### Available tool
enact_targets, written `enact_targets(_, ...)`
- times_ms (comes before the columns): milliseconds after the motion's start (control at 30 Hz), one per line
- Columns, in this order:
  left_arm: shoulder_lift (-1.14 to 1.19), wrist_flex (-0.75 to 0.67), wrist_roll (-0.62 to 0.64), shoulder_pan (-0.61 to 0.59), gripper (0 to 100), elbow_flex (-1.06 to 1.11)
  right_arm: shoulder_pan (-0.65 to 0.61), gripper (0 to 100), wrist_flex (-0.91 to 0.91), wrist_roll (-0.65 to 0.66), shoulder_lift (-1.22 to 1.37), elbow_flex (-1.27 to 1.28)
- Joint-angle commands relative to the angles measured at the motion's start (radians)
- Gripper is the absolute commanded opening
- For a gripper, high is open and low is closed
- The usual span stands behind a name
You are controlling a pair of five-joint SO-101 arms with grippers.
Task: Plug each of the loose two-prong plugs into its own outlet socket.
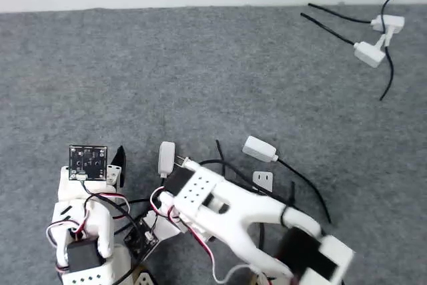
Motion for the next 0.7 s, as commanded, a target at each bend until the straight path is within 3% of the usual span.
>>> enact_targets(0, -0.006, -0.028, 0.011, 0.000, 24, -0.042, 0.013, 0.9, 0.064, -0.054, -0.168, -0.044)
enact_targets(300, -0.006, -0.025, 0.009, 0.008, 24, -0.042, 0.042, 0.9, 0.120, -0.180, -0.507, -0.044)
enact_targets(667, -0.006, 0.092, -0.087, 0.232, 24, -0.082, 0.163, 0.9, 0.050, -0.365, -0.710, 0.011)
